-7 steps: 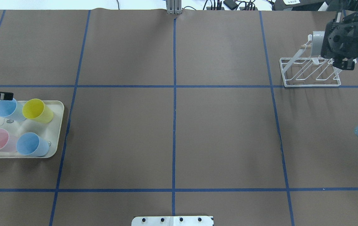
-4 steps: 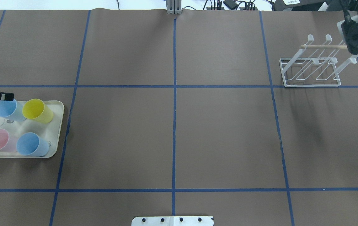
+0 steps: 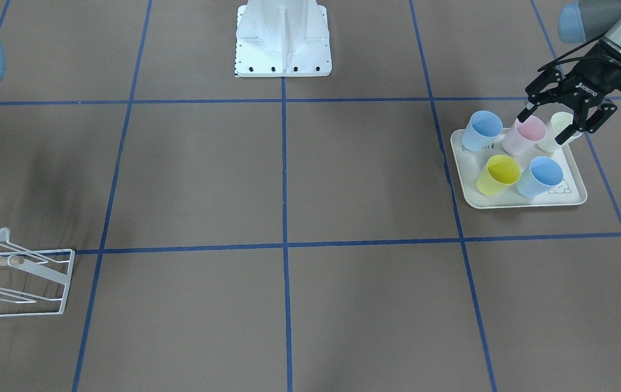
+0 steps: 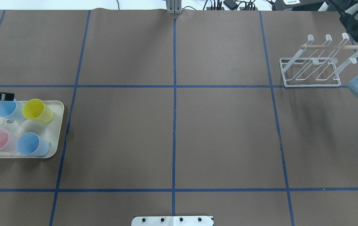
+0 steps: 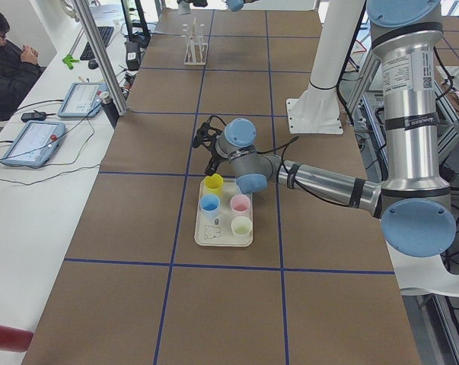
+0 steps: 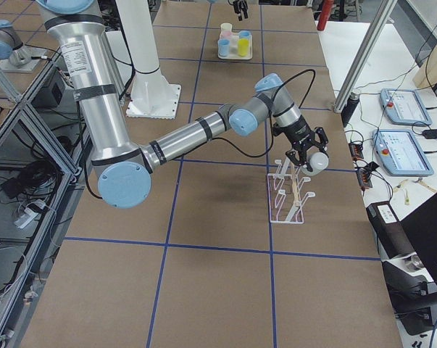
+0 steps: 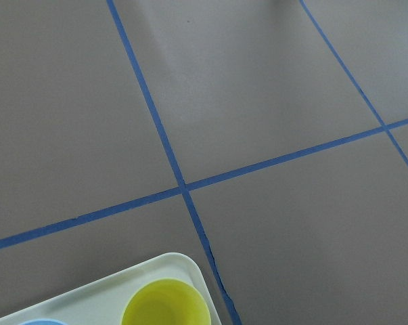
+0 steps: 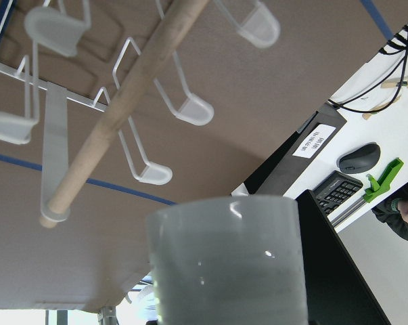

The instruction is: Transfer IKEA cup to right arm and place on rack

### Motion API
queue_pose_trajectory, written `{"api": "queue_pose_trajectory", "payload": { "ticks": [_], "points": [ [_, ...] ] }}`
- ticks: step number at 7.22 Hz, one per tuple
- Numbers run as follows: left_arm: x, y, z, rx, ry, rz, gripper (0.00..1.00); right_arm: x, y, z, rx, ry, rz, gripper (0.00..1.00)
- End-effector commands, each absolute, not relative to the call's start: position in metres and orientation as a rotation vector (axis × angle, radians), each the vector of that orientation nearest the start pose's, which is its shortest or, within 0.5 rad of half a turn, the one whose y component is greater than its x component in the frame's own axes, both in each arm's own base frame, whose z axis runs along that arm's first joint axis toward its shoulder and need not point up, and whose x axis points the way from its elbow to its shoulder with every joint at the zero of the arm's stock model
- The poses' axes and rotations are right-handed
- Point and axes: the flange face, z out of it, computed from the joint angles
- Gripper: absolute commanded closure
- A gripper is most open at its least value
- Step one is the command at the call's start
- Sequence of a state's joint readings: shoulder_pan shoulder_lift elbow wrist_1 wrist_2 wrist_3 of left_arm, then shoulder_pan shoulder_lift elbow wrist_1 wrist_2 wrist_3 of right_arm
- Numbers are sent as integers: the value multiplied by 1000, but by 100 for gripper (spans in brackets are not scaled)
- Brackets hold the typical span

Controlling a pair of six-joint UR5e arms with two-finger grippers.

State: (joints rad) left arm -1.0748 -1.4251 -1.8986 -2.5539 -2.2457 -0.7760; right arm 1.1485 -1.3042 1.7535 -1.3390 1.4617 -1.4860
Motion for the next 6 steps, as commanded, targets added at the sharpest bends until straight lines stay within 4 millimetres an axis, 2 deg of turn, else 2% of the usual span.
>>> {"api": "queue_pose_trajectory", "payload": {
  "ticks": [1, 4, 5, 6],
  "points": [
    [145, -417, 451, 540, 1135, 151, 0, -135, -625, 423, 582, 519, -1806, 100],
    [146, -416, 451, 541, 1137, 153, 0, -153, -629, 435, 555, 512, -1795, 100],
    [146, -417, 451, 540, 1137, 152, 0, -167, -626, 436, 543, 536, -1790, 100],
    [146, -417, 450, 543, 1138, 154, 0, -172, -623, 447, 521, 537, -1787, 100]
  ]
}}
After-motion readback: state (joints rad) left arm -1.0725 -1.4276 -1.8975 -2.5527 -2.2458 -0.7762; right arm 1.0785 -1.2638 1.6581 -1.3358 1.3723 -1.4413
